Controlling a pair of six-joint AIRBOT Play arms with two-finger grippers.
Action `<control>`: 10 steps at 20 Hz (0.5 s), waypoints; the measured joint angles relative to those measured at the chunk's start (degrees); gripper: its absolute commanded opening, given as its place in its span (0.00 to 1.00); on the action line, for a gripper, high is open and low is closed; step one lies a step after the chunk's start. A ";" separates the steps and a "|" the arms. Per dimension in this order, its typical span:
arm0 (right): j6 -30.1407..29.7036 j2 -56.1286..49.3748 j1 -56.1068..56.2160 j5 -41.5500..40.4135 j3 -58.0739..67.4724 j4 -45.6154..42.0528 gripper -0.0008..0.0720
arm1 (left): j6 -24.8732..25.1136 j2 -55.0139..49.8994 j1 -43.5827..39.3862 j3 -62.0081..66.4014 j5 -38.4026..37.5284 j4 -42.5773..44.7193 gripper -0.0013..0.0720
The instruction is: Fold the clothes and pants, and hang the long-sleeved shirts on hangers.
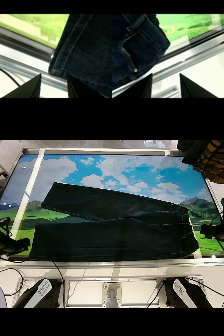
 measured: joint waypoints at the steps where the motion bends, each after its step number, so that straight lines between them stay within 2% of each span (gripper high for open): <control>1: -0.11 1.18 0.00 0.00 -1.55 0.42 0.54 | 0.15 0.46 0.04 -1.27 0.31 -0.02 0.51; 10: -1.25 5.46 0.00 -0.87 -16.90 1.57 0.55 | 0.15 1.57 0.33 -6.49 1.97 0.11 0.51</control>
